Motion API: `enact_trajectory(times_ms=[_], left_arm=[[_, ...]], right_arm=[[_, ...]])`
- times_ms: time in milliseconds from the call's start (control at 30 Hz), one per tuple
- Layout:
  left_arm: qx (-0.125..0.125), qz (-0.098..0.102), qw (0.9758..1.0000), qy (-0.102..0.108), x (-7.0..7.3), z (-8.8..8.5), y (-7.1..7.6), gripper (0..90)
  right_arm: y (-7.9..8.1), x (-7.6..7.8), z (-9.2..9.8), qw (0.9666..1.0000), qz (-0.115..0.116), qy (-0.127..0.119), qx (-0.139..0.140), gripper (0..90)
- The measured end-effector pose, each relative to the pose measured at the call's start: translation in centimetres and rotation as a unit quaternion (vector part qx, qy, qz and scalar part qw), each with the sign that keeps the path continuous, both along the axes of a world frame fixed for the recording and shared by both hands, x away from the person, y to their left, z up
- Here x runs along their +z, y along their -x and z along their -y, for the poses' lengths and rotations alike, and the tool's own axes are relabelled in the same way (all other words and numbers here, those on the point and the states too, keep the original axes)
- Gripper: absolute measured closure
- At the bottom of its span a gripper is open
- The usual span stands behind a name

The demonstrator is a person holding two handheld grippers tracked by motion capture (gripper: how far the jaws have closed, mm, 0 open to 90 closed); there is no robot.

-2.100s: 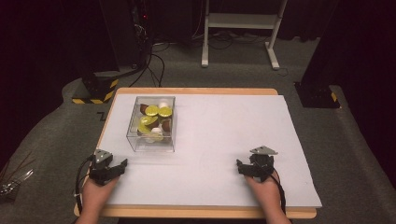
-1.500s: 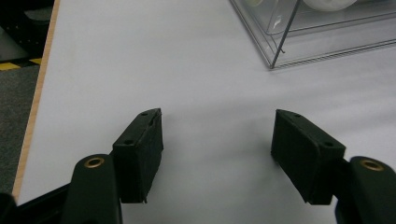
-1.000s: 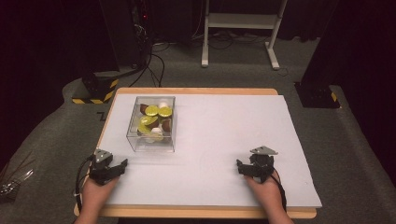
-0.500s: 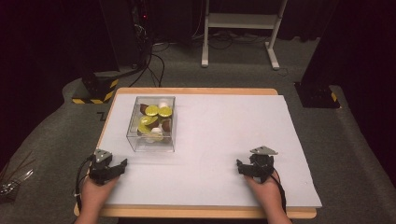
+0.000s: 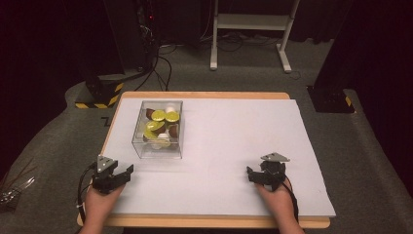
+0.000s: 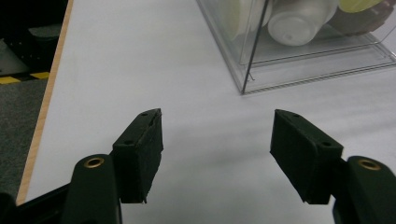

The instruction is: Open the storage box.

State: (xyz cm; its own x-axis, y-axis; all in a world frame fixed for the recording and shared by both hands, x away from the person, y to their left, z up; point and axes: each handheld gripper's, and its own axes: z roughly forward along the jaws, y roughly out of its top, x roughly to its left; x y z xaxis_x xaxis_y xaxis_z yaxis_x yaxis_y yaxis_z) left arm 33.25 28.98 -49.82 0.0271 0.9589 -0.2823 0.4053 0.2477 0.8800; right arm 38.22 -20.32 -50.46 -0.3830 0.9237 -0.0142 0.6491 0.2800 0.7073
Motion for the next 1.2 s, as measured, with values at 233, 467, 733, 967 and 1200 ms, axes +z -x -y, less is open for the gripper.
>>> enact_trajectory(times_ms=[233,467,733,967,1200], left_arm=[[-0.01,0.001,0.9999,-0.004,0.3,0.7,0.3,34.2],[-0.016,0.007,0.9999,-0.003,0.5,1.4,0.4,33.4],[-0.021,0.008,0.9997,0.003,0.8,2.2,0.4,32.4],[-0.026,0.01,0.9996,0.002,0.9,2.7,0.6,32.1],[-0.029,0.015,0.9995,0.001,1.1,3.2,0.7,31.6]], right_arm=[[0.0,0.0,0.0,1.0,0.0,0.0,0.0,13.4],[0.0,0.0,0.0,1.0,0.0,0.0,0.0,13.4],[0.0,0.1,0.1,1.0,0.001,-0.002,-0.002,15.0],[0.2,0.5,0.4,0.9999,0.014,-0.002,-0.007,17.9],[0.7,0.5,0.6,0.9999,0.013,0.006,-0.002,17.5]])
